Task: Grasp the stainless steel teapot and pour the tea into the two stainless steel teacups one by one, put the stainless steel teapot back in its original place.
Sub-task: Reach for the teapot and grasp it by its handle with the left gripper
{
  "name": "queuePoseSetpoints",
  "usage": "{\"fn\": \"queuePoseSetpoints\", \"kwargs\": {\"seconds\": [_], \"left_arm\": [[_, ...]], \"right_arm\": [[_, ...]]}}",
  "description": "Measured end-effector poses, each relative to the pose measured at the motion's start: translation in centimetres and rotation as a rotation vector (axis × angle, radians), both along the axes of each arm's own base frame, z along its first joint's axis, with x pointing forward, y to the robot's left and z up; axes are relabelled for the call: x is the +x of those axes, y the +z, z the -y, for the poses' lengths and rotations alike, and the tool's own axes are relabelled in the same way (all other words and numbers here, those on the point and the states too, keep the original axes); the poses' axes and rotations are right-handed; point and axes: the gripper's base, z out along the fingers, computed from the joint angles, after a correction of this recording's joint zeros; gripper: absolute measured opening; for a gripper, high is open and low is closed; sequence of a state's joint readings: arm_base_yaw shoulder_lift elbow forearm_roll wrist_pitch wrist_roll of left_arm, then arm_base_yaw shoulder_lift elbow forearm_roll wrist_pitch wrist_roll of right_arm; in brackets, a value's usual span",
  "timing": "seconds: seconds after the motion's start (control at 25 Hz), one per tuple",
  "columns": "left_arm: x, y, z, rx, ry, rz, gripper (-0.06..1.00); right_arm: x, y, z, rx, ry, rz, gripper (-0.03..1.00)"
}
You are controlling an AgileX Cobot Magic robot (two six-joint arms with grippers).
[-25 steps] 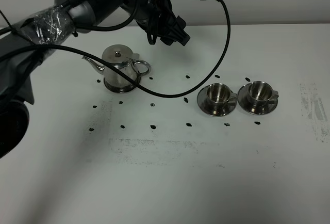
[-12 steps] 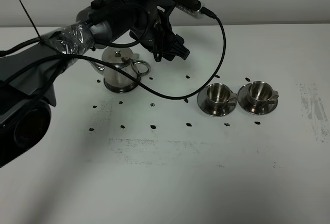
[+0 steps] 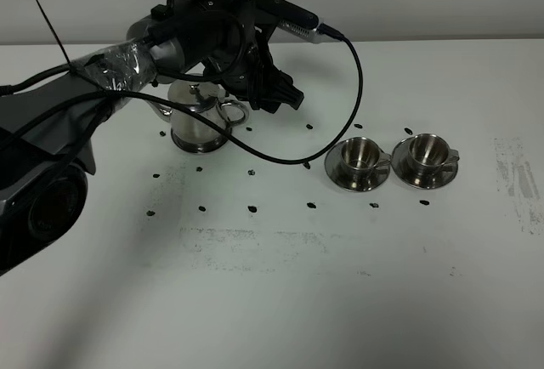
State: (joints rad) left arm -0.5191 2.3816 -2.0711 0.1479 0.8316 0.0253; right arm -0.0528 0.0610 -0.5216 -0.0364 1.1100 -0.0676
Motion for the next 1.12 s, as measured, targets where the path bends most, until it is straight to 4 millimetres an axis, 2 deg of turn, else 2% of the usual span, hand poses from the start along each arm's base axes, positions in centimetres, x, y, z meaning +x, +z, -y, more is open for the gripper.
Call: {"fn": "queuePoseSetpoints", "kwargs": {"seconds": [0.4,0.64,1.0,1.12], "left_arm": [[-1.0,0.1,-0.3,0.043,-0.037,-0.105,0.61],[-1.8,0.7,-0.4,0.071,-0.115,-0.163,0.61],[-2.7,0.5,-0.8,0.118,-0.25,-0.268,0.61],[-2.9,1.3,-0.8,0.126,-0.298,-0.251,0.61]], "right_arm": [[0.0,0.0,0.0,0.0,0.0,0.0,0.19],[0.0,0.0,0.0,0.0,0.0,0.0,0.19],[0.0,0.0,0.0,0.0,0.0,0.0,0.19],[0.0,0.0,0.0,0.0,0.0,0.0,0.19]]}}
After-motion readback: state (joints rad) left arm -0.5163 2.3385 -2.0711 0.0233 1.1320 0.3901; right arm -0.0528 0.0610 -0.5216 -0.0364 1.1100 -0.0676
